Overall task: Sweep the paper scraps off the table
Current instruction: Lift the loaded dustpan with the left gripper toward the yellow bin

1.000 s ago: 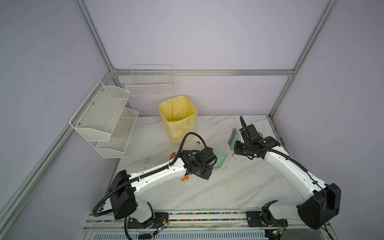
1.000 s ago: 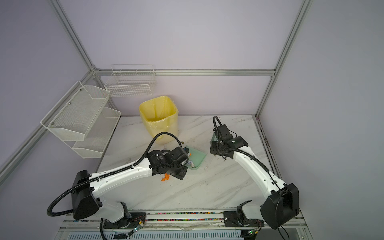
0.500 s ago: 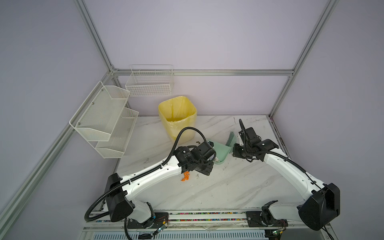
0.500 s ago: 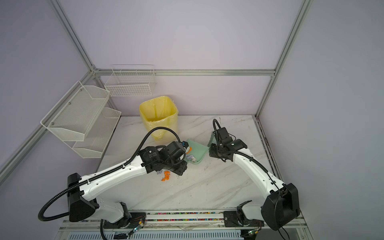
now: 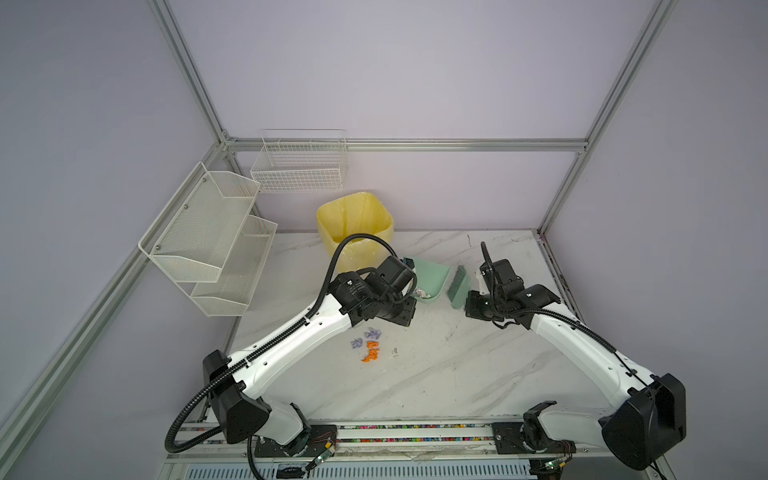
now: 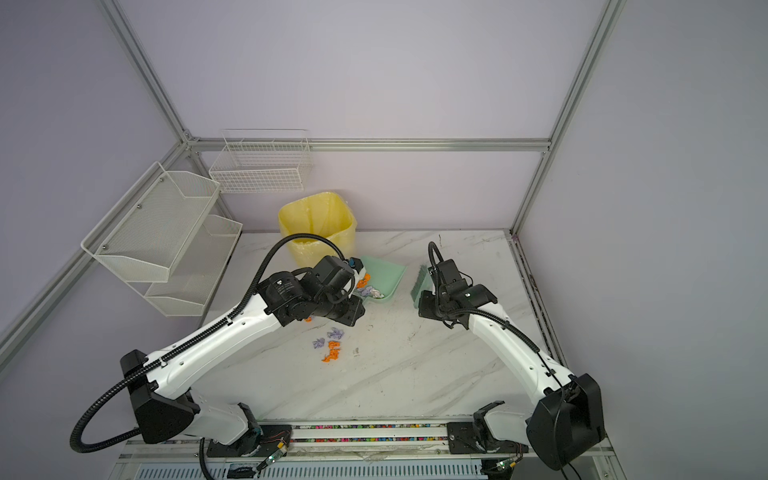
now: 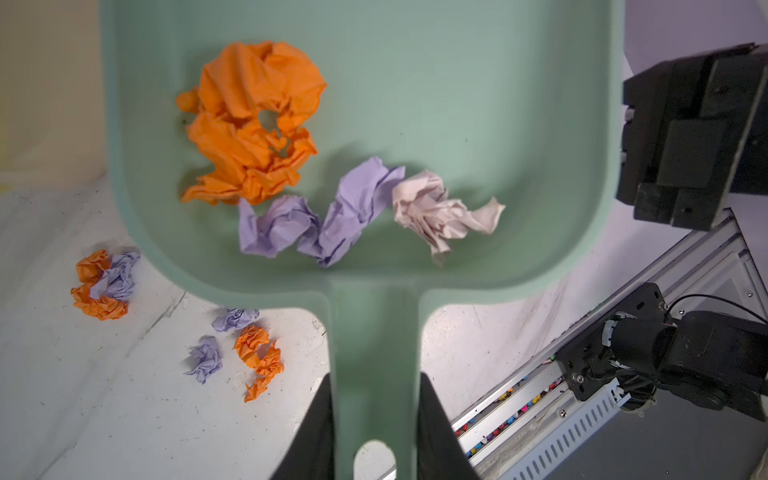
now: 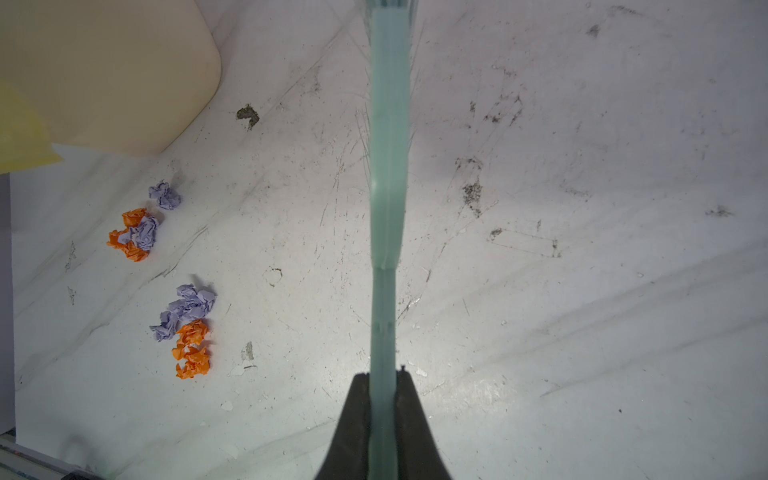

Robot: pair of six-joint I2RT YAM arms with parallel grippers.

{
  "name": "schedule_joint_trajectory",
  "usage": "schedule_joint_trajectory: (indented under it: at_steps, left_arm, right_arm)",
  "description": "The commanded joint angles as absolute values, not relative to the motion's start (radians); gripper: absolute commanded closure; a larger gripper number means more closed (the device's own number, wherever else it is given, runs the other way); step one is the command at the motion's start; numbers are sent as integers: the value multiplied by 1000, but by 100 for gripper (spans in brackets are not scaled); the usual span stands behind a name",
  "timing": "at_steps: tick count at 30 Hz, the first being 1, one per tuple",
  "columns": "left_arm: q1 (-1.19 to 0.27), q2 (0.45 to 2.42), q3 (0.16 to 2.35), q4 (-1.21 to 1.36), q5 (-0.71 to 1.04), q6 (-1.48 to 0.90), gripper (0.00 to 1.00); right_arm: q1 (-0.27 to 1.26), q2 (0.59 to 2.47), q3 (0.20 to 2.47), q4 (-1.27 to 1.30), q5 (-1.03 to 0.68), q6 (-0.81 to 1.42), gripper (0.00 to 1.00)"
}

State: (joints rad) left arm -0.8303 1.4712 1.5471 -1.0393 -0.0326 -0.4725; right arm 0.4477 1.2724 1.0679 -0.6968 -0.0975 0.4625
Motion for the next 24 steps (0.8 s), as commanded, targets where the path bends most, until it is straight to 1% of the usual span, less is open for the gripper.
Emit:
schedule_joint_trajectory:
  at_steps: [1,24]
  left_arm:
    - [-790,1430,1654,-1042,10,-435,90]
    - [-520,1516,1876,-1066,207,-365,90]
  right_arm:
    - [443,1240,1062,-661,-110,474,100]
    - [443,1214,1039,-652,-141,485,100]
